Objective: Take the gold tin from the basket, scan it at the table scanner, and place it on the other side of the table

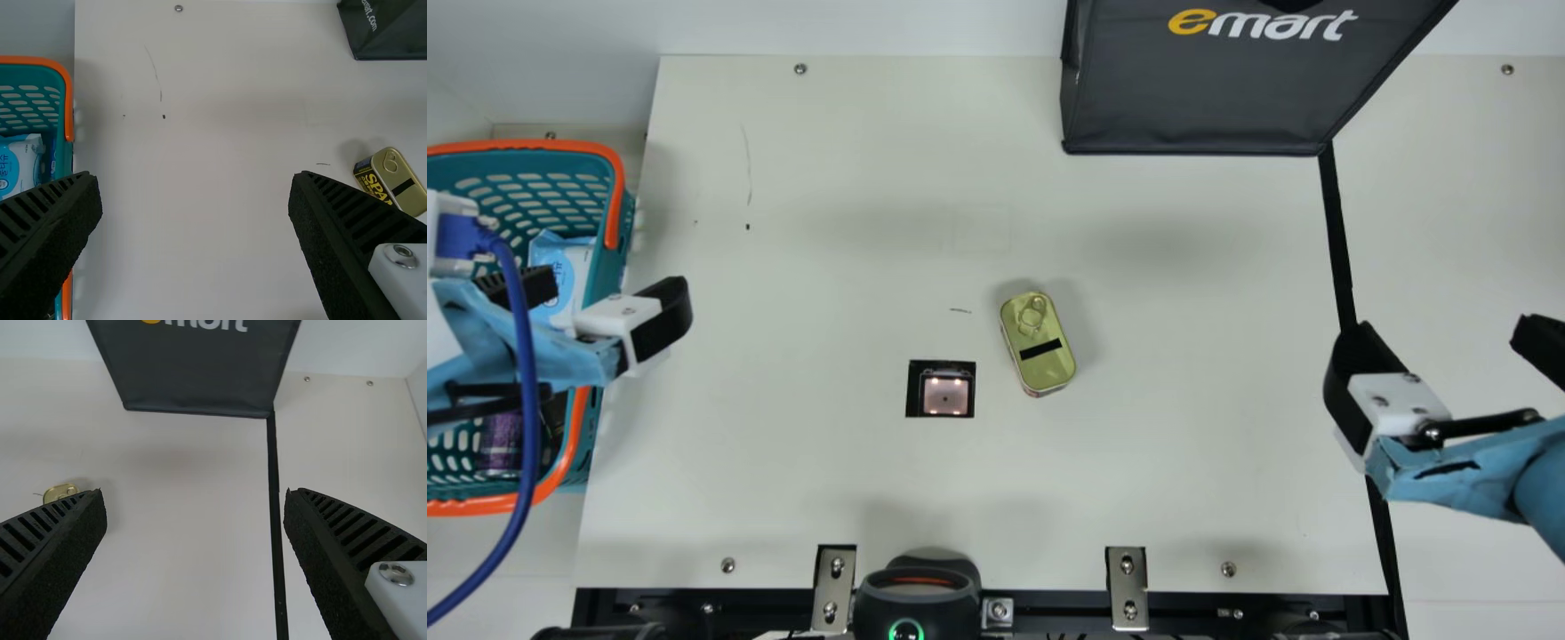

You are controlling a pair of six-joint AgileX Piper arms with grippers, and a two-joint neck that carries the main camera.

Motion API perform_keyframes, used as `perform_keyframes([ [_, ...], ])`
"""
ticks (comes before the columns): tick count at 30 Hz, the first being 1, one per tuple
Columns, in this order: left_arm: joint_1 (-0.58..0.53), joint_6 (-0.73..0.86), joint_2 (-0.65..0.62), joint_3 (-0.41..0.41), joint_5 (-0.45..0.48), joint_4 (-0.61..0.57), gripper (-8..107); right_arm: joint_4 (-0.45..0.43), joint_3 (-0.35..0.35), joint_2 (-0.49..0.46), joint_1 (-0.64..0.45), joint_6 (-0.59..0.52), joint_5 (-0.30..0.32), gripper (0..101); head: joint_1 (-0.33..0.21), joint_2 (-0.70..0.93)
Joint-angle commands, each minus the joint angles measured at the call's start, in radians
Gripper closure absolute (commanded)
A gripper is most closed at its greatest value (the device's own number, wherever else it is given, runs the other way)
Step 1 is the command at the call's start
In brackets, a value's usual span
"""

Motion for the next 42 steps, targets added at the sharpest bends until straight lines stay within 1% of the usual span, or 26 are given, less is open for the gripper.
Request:
perform_keyframes([
  [1, 0.0, 0.0, 0.0, 0.0, 0.0, 0.0, 9, 0.003, 0.005, 0.018, 0.037, -0.014, -0.009, 6, -0.027, 0.0],
  [5, 0.0, 0.0, 0.0, 0.0, 0.0, 0.0, 9, 0.034, 0.017, 0.062, 0.098, -0.063, -0.025, 6, -0.027, 0.0],
  [10, 0.0, 0.0, 0.0, 0.0, 0.0, 0.0, 9, 0.128, 0.026, 0.118, 0.138, -0.179, -0.028, 6, -0.027, 0.0],
  [13, 0.0, 0.0, 0.0, 0.0, 0.0, 0.0, 9, 0.198, 0.028, 0.155, 0.13, -0.27, -0.021, 6, -0.027, 0.0],
  [17, 0.0, 0.0, 0.0, 0.0, 0.0, 0.0, 9, 0.27, 0.026, 0.216, 0.079, -0.374, -0.005, 6, -0.027, 0.0],
  [21, 0.0, 0.0, 0.0, 0.0, 0.0, 0.0, 9, 0.277, 0.023, 0.286, 0.047, -0.414, -0.003, 6, -0.027, 0.0],
  [23, 0.0, 0.0, 0.0, 0.0, 0.0, 0.0, 9, 0.258, 0.026, 0.317, 0.058, -0.402, -0.013, 6, -0.027, 0.0],
  [26, 0.0, 0.0, 0.0, 0.0, 0.0, 0.0, 9, 0.219, 0.031, 0.362, 0.1, -0.351, -0.036, 6, -0.027, 0.0],
  [34, 0.0, 0.0, 0.0, 0.0, 0.0, 0.0, 9, 0.12, 0.035, 0.471, 0.259, -0.143, -0.089, 6, -0.027, 0.0],
  [42, 0.0, 0.0, 0.0, 0.0, 0.0, 0.0, 9, 0.094, 0.024, 0.566, 0.378, 0.037, -0.111, 6, -0.027, 0.0],
])
